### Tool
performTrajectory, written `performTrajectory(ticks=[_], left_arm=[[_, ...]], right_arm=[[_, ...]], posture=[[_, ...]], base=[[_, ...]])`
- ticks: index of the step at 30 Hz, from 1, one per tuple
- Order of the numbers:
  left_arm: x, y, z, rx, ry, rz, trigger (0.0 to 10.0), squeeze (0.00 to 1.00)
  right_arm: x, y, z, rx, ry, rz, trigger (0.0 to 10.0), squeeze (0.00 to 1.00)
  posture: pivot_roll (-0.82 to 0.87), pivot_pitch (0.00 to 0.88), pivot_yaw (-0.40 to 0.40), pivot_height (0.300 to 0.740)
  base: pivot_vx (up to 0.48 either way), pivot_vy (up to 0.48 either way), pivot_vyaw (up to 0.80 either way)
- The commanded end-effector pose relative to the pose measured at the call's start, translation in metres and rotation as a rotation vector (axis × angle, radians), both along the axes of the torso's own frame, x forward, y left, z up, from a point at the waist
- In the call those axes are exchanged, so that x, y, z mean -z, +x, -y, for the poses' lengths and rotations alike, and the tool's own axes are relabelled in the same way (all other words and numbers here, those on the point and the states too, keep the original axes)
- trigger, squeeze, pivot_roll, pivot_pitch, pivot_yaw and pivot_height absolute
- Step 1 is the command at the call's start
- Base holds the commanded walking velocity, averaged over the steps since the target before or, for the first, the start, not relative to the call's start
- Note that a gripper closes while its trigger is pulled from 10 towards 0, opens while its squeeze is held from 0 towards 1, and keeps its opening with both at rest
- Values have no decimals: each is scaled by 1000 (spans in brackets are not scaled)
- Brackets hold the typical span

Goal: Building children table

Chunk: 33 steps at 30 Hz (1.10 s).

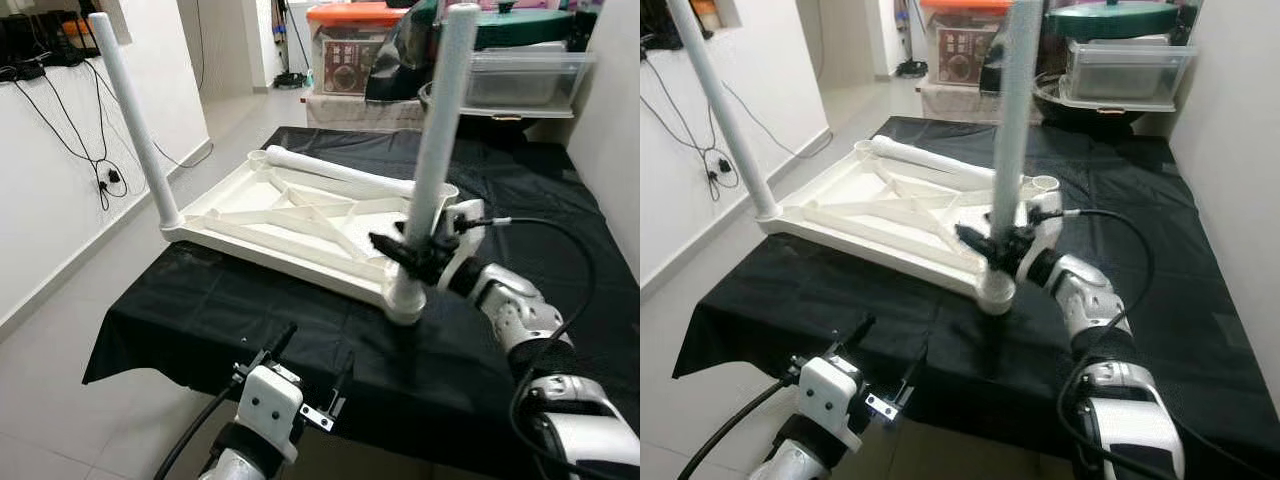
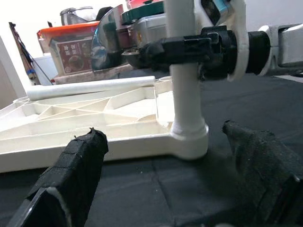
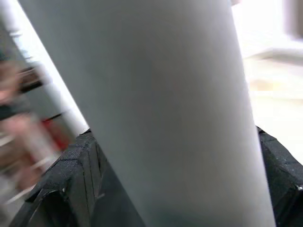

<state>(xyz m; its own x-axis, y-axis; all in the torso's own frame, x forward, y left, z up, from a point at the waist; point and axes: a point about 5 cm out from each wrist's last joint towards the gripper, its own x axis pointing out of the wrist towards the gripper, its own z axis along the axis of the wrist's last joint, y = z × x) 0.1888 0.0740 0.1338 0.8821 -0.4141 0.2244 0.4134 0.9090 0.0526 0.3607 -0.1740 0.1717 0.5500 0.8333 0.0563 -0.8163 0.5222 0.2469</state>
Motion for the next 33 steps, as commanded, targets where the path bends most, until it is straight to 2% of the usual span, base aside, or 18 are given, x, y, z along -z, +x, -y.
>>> performTrajectory(ticks=[1,7,8,14,18,20,21,22,23,24,25,26,27,29,30,31,32,33], left_arm=[[4,0,-2,-1,1,-22,10000,0],[4,0,-2,-2,2,-22,10000,0],[4,0,-2,-2,2,-22,10000,0],[4,0,-2,-4,0,-21,10000,0],[3,0,-2,-5,-1,-21,10000,0],[3,0,-2,-5,-1,-21,10000,0],[3,1,-2,-5,-2,-21,10000,0],[3,1,-2,-4,-2,-22,10000,0],[3,1,-2,-4,-2,-22,10000,0],[3,1,-2,-3,-2,-23,10000,0],[3,1,-2,-3,-2,-23,10000,0],[4,1,-2,0,-3,-26,10000,0],[4,1,-2,0,-3,-27,10000,0],[4,1,-2,0,-3,-27,10000,0],[4,1,-2,1,-3,-27,10000,0],[4,1,-2,1,-3,-27,10000,0],[4,1,-2,0,-1,-27,10000,0],[4,1,-2,-1,0,-26,10000,0]], right_arm=[[1,-4,-8,-101,10,1,10000,0],[-1,-4,-17,-189,8,14,10000,0],[-3,-4,-19,-191,15,21,0,0],[1,-5,-23,-183,-4,32,0,0],[11,-1,-22,-65,-73,15,0,0],[11,-1,-22,-65,-73,15,0,0],[14,5,-19,50,-88,1,0,0],[16,13,-12,219,-125,-12,0,0],[16,13,-12,219,-125,-12,0,0],[18,21,1,453,-168,-24,0,0],[18,21,1,453,-168,-24,0,0],[19,27,24,779,-214,-45,0,0],[19,27,32,879,-221,-57,0,0],[19,27,32,879,-221,-57,0,0],[20,25,47,1051,-256,-57,0,0],[20,25,47,1051,-256,-57,0,0],[21,21,61,1220,-301,-66,0,0],[21,18,68,1324,-332,-65,0,0]], posture=[[39,0,10,740],[39,0,10,740],[39,0,10,740],[40,0,7,740],[40,0,7,740],[40,0,7,740],[40,0,7,740],[34,0,13,740],[34,0,13,740],[34,0,13,740],[34,0,13,740],[34,0,13,740],[34,0,13,740],[34,0,13,740],[34,0,13,740],[34,0,13,740],[37,0,11,740],[37,0,11,740]], base=[[0,0,0],[0,0,0],[0,0,0],[0,0,0],[0,0,0],[0,0,0],[0,0,0],[0,0,0],[0,0,0],[0,0,0],[0,0,0],[0,0,0],[0,0,0],[0,0,0],[0,0,0],[0,0,0],[0,0,0],[0,0,0]])
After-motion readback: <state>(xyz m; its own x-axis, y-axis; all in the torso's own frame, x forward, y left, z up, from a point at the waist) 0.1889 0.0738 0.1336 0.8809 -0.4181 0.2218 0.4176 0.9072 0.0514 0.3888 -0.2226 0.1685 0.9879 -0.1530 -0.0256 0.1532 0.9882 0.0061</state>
